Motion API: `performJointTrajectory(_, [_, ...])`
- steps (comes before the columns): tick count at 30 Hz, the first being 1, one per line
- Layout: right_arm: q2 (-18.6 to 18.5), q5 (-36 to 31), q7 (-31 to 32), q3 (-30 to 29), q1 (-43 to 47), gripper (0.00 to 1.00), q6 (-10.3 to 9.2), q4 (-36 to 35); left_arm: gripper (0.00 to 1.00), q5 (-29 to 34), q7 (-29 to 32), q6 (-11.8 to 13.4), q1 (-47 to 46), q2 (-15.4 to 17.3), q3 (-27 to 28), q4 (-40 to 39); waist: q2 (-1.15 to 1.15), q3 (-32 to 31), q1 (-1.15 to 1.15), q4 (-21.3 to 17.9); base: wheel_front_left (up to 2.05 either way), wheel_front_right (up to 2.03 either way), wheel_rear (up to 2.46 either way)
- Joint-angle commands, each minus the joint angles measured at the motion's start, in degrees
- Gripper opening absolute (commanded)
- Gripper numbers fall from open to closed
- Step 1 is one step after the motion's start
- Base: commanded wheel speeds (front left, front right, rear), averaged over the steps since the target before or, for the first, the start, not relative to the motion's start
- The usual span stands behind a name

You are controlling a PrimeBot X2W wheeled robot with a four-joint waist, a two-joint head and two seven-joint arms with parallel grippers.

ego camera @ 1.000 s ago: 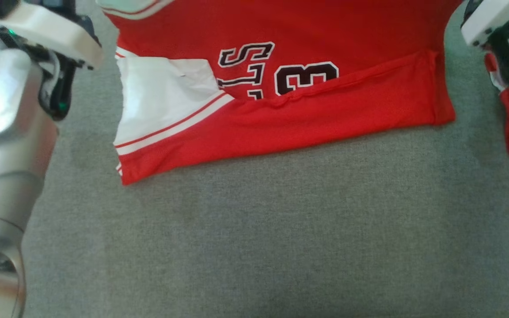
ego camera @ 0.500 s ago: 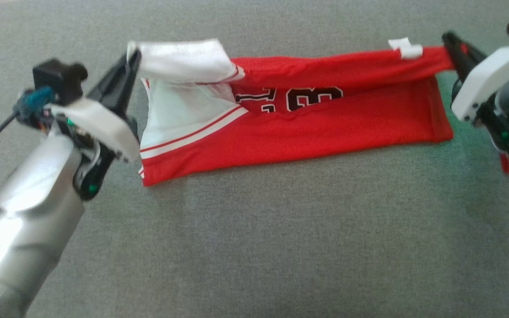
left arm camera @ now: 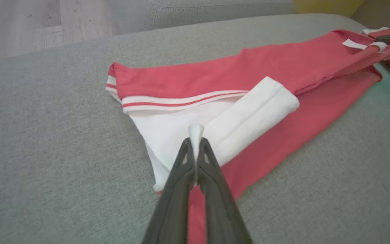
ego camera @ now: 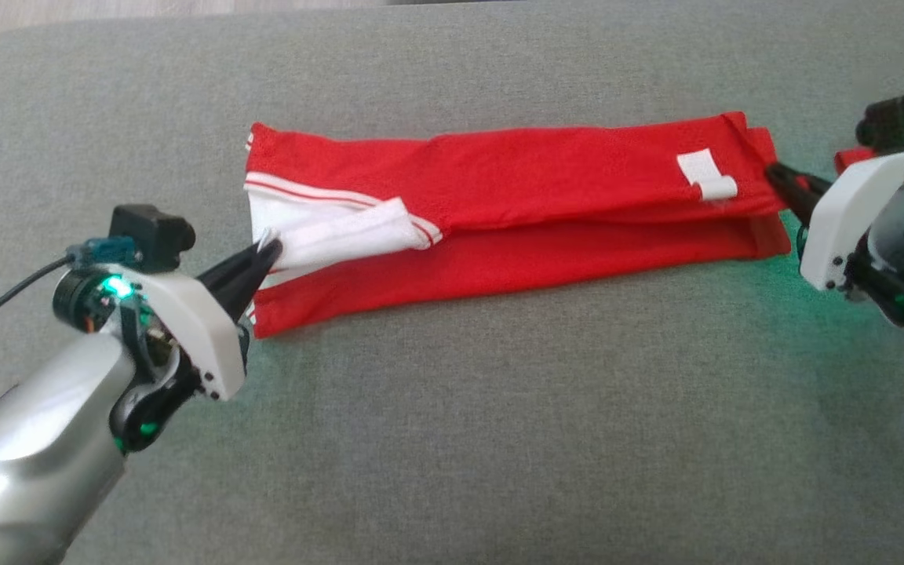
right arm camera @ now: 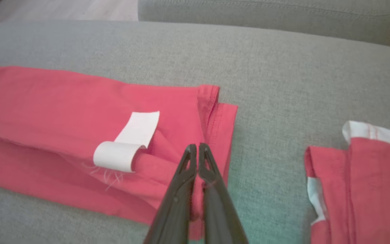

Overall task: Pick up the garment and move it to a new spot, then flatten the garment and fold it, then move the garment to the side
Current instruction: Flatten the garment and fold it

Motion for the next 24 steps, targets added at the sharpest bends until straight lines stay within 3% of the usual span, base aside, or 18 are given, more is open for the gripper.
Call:
performJointTrajectory(1, [-2.0,0.2,0.4,0.7,0.6,0.0,0.2,-1.4,0.0,-0.8,1.2,0.1,-1.6,3.1,1.9,-2.0,0.0,0.0,0.01,-0.2,0.0,0.0,0.0])
performJointTrajectory(7, [-2.5,1.4,2.4,3.9,0.7,0.0,0.2,-2.2,0.0,-0.8,5.8,1.5,-0.9,4.7,0.2,-3.7,0.0,0.4,0.01,-0.7,0.0,0.0,0.0])
performJointTrajectory(8, [-2.5,1.5,2.5,4.2,0.6,0.12,0.2,-2.0,0.0,0.0,5.9,1.9,-0.9,4.9,-0.2,-3.8,0.0,0.4,0.01,-0.8,0.0,0.0,0.0])
performJointTrajectory(9, [-2.5,1.5,2.5,4.2,0.6,0.12,0.2,-2.0,0.0,0.0,5.9,1.9,-0.9,4.9,-0.2,-3.8,0.0,0.4,0.01,-0.8,0.0,0.0,0.0])
performJointTrajectory(10, [-2.4,1.9,2.5,4.2,0.6,1.0,0.2,-1.8,0.44,0.8,5.1,2.4,-1.0,4.9,-0.3,-4.1,0.0,0.4,0.01,-0.9,0.0,0.0,0.0])
performJointTrajectory(11, [-2.1,2.5,2.3,4.1,0.5,1.0,0.2,-1.7,1.0,1.1,4.1,3.1,-0.8,4.5,0.0,-4.2,0.0,0.4,0.01,-1.0,0.0,0.0,0.0])
performJointTrajectory(18, [-0.5,6.4,-4.2,-0.3,-2.1,1.0,0.2,-1.0,1.0,4.0,-11.6,9.4,-1.1,1.6,5.8,-3.3,0.0,-1.6,0.01,-2.3,0.0,0.0,0.0])
performJointTrajectory(21, [1.0,7.0,-9.5,-2.7,-3.5,1.0,0.2,-1.7,1.0,4.3,-20.0,11.9,-1.0,-0.2,9.4,-2.7,0.0,-3.1,0.01,-2.7,0.0,0.0,0.0])
performJointTrajectory(24, [3.0,6.5,-15.4,-4.6,-4.1,1.0,0.2,-2.5,1.0,4.2,-24.3,13.8,0.0,-2.2,13.1,-3.0,0.0,-5.0,0.01,-3.2,0.0,0.0,0.0])
